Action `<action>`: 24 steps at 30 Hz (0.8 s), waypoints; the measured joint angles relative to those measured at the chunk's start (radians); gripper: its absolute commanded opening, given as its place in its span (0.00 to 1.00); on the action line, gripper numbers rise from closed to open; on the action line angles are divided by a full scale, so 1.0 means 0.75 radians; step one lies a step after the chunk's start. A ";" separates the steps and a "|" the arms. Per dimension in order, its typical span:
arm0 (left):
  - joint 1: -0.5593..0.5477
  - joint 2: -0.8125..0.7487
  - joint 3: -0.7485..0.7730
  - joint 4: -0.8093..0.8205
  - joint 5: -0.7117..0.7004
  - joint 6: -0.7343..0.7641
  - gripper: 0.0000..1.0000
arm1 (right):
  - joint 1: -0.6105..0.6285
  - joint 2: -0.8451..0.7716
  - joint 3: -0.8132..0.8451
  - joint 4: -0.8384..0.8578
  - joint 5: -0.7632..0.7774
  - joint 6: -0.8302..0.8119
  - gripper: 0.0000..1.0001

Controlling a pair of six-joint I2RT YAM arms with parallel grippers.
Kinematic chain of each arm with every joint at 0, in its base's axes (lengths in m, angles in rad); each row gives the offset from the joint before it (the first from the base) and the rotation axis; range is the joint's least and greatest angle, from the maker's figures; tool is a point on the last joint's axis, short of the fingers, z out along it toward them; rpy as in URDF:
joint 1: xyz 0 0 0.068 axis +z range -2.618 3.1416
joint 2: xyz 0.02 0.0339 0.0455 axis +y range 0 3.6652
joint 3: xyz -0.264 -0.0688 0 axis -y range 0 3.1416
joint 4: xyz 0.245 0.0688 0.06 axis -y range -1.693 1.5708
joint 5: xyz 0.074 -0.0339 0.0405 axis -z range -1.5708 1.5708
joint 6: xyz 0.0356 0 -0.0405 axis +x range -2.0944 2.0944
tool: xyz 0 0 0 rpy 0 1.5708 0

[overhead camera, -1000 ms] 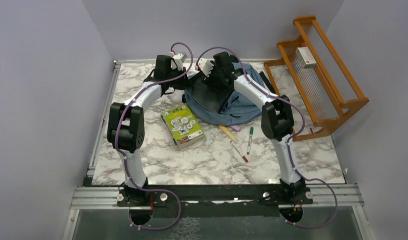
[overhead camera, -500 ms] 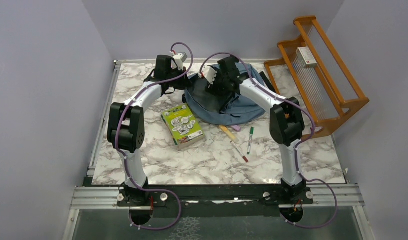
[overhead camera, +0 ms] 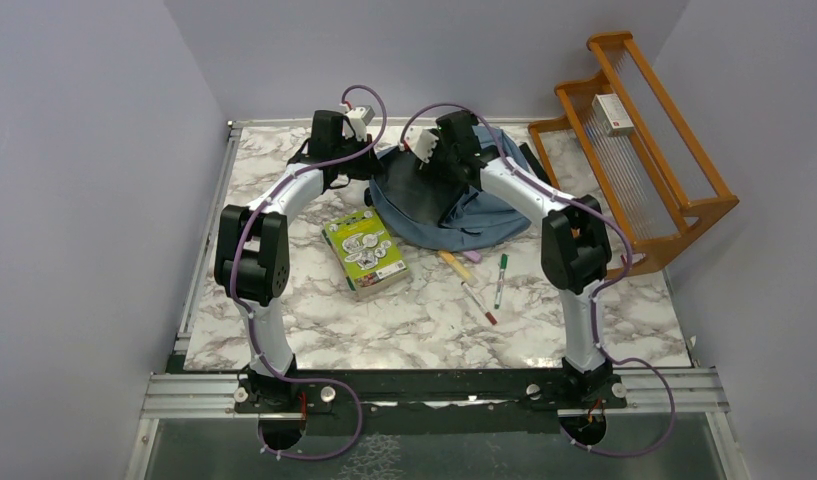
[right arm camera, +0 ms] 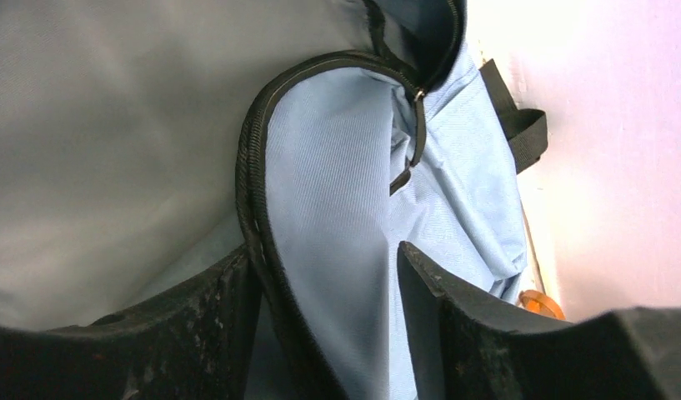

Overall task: Pack the student bag
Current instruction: Adjust the student bag at the center of the board.

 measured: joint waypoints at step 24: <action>0.001 -0.050 0.196 -0.107 0.060 -0.041 0.00 | -0.331 -0.157 0.015 0.205 -0.510 0.664 0.00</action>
